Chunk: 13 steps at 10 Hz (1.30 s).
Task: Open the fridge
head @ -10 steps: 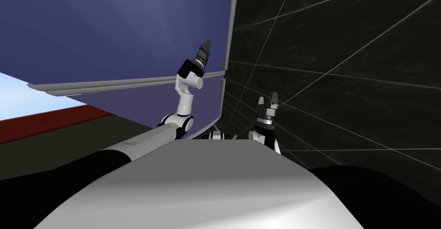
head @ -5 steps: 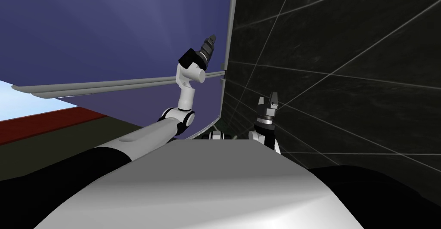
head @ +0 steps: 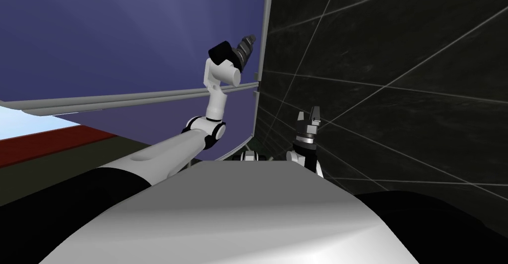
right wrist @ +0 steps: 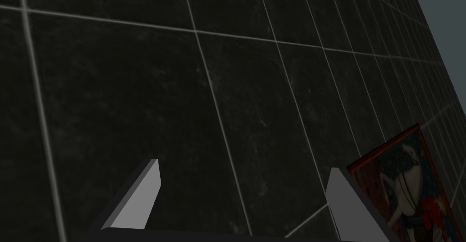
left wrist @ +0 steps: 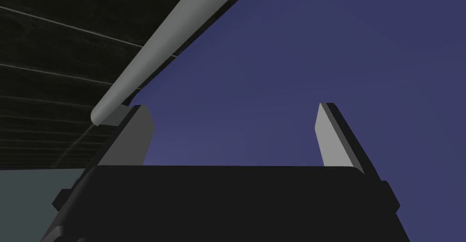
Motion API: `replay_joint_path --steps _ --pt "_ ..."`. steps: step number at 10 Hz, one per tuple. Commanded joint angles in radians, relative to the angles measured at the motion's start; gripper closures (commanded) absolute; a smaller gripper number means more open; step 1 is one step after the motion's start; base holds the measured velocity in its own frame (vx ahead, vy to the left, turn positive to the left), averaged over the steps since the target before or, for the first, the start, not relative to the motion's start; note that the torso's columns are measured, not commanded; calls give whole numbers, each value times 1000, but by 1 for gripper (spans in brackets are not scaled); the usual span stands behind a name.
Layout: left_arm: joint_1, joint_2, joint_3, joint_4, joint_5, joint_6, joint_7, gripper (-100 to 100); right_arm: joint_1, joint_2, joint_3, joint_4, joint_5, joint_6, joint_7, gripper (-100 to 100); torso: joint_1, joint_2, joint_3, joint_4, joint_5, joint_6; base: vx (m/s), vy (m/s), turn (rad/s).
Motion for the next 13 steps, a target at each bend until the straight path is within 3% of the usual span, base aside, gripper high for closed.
replay_joint_path --steps 1,2,7,8,13 --pt "-73 -4 -10 53 -9 66 -10 -100 0 0 0 0 0 0 0 0 0 0 0 0 0 0 34 -8 2" --pt "-86 -4 -10 53 -9 66 -10 -100 0 0 0 0 0 0 0 0 0 0 0 0 0 0 28 -6 0" --pt "-249 0 -36 173 -20 199 -30 -100 0 0 0 0 0 0 0 0 0 0 0 0 0 0 37 -15 3" --pt "-254 0 -36 173 -20 203 -30 -100 0 0 0 0 0 0 0 0 0 0 0 0 0 0 32 -14 2" --pt "-383 16 -60 274 -31 311 -42 -100 0 0 0 0 0 0 0 0 0 0 0 0 0 0 36 -15 5"
